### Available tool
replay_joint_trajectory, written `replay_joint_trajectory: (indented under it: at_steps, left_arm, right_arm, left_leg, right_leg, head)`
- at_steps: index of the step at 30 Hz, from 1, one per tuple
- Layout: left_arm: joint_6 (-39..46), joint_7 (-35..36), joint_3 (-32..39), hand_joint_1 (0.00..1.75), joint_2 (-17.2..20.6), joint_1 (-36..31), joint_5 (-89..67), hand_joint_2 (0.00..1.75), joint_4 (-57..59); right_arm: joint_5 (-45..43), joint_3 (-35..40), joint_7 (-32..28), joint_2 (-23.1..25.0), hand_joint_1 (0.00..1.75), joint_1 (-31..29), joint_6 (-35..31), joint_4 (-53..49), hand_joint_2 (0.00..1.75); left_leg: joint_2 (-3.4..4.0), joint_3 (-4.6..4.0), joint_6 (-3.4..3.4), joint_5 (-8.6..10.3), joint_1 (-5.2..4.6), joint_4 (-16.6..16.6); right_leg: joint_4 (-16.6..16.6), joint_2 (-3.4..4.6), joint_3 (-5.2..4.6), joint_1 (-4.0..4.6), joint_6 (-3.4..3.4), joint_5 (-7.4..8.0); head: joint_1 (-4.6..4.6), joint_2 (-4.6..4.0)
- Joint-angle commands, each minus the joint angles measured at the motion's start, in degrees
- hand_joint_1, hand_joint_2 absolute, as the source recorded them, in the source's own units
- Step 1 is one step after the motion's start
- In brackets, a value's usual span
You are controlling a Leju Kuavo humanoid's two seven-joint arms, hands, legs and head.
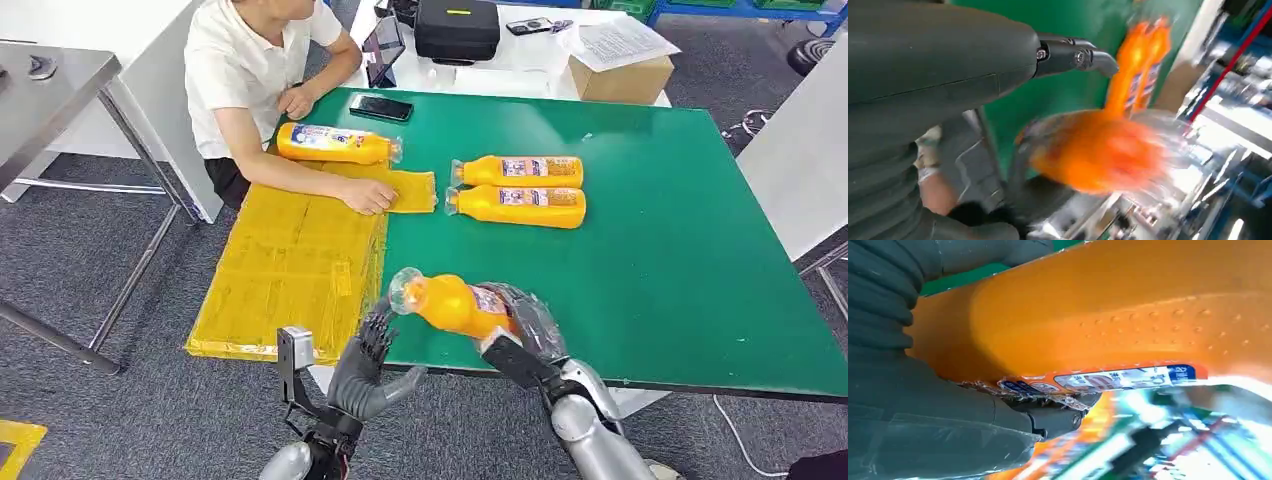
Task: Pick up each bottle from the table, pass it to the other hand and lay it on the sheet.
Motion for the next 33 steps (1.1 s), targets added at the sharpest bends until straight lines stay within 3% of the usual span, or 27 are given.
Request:
replay_joint_trajectory:
  at_steps: [1,10,13,16,22,33]
  left_arm:
    - [-0.93,0.91,-4.08,0.0,3.75,-2.21,-0.39,1.75,2.76]
    - [0.11,-1.25,-3.69,0.0,3.12,-2.23,-2.19,1.75,1.23]
    - [1.36,-5.83,-3.09,0.0,2.34,-2.51,-5.23,1.75,-2.44]
    - [7.95,-10.96,-2.36,0.0,0.81,-3.28,-10.84,1.75,-6.64]
    - [10.84,-10.64,-3.46,0.0,0.13,-4.63,-10.74,1.75,-5.69]
    - [13.15,-9.77,-3.85,0.0,-0.61,-6.61,-8.81,1.75,-0.37]
  right_arm:
    - [-5.83,7.14,-0.66,1.94,1.75,-3.89,0.49,-2.96,1.75]
    - [-6.65,7.74,-1.18,1.94,1.73,-3.57,0.49,-2.77,1.75]
    - [-7.08,8.86,-0.61,2.59,1.71,-3.7,1.72,-1.61,1.75]
    - [-7.03,10.93,0.61,3.95,1.68,-4.18,3.05,2.61,1.75]
    - [-3.43,15.81,0.83,6.29,1.73,-5.63,1.47,9.11,1.75]
    - [-0.71,19.0,1.94,6.19,1.75,-6.22,-0.79,6.83,1.75]
  left_leg:
    - [-0.03,-0.06,-0.09,-0.02,0.02,-0.02]
    - [-0.1,-0.37,-0.06,0.0,-0.03,-0.02]
    - [-0.1,-0.4,-0.06,0.0,-0.03,0.0]
    - [-0.1,-0.36,-0.12,-0.04,-0.01,0.05]
    - [-0.07,-0.36,-0.06,-0.01,0.0,-0.02]
    - [-0.1,-0.34,-0.08,-0.02,-0.02,-0.04]
  right_leg:
    - [0.01,-0.01,-0.07,0.02,-0.09,-0.03]
    - [0.02,-0.06,-0.32,-0.02,-0.06,-0.02]
    - [0.03,-0.07,-0.35,-0.02,-0.06,-0.02]
    - [0.11,-0.05,-0.33,-0.01,-0.12,-0.07]
    - [0.0,-0.04,-0.31,0.0,-0.06,-0.01]
    - [0.02,-0.06,-0.32,-0.03,-0.08,-0.05]
  head:
    - [0.02,0.0]
    - [0.02,0.0]
    - [0.0,0.0]
    - [0.02,0.0]
    - [0.02,0.0]
    - [0.02,0.0]
